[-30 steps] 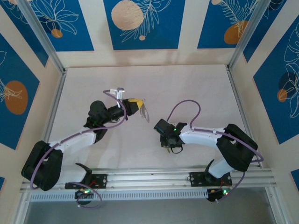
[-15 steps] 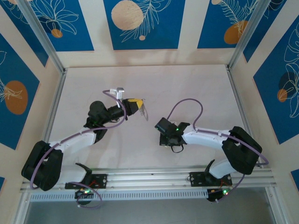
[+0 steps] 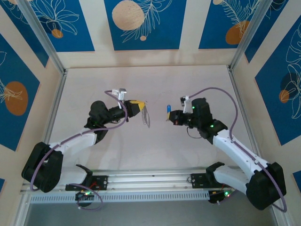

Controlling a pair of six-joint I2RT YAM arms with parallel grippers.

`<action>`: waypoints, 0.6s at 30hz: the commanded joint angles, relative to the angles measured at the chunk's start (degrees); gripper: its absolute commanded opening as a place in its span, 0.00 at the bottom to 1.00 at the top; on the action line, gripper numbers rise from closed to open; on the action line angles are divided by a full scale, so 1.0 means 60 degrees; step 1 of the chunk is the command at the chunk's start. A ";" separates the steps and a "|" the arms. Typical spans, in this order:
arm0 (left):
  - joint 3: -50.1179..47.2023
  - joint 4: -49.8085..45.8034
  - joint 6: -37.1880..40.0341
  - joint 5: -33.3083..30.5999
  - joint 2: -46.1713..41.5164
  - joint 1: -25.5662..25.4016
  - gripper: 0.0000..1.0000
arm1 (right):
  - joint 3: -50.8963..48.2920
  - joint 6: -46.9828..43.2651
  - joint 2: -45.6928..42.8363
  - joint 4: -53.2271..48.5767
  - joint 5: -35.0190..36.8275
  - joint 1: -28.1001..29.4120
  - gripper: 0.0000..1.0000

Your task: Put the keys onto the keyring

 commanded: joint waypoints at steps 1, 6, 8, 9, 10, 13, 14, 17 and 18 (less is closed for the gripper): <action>0.0550 0.0128 0.0183 0.0431 0.0095 0.0098 0.00 | -0.0186 -0.0640 -0.0224 0.1389 -0.3311 -0.0792 0.00; 0.0726 0.0145 0.0189 0.0418 0.0297 0.0072 0.00 | -0.0010 -0.0783 -0.0016 0.1348 -0.3992 -0.1361 0.00; 0.0763 0.0153 0.0200 0.0389 0.0348 0.0076 0.00 | 0.0367 -0.1229 0.0365 0.0247 -0.3288 -0.1353 0.00; 0.0769 0.0139 0.0216 0.0371 0.0381 0.0083 0.00 | 0.0543 -0.1375 0.0630 -0.0323 -0.2824 -0.1311 0.00; 0.0780 0.0142 0.0206 0.0353 0.0397 0.0068 0.00 | 0.0661 -0.1481 0.0833 -0.0691 -0.2525 -0.1283 0.00; 0.0849 0.0124 0.0186 0.0356 0.0527 0.0061 0.00 | 0.0795 -0.1618 0.1531 -0.1558 -0.1511 -0.1045 0.00; 0.0857 0.0138 0.0180 0.0334 0.0565 0.0062 0.00 | 0.0808 -0.1642 0.1787 -0.1732 -0.1228 -0.0942 0.00; 0.0848 0.0231 0.0155 0.0271 0.0632 0.0033 0.00 | 0.0726 -0.1569 0.2427 -0.1939 -0.0558 -0.0601 0.00; 0.0853 0.0234 0.0135 0.0264 0.0641 0.0032 0.00 | 0.0698 -0.1528 0.2646 -0.1995 -0.0276 -0.0477 0.00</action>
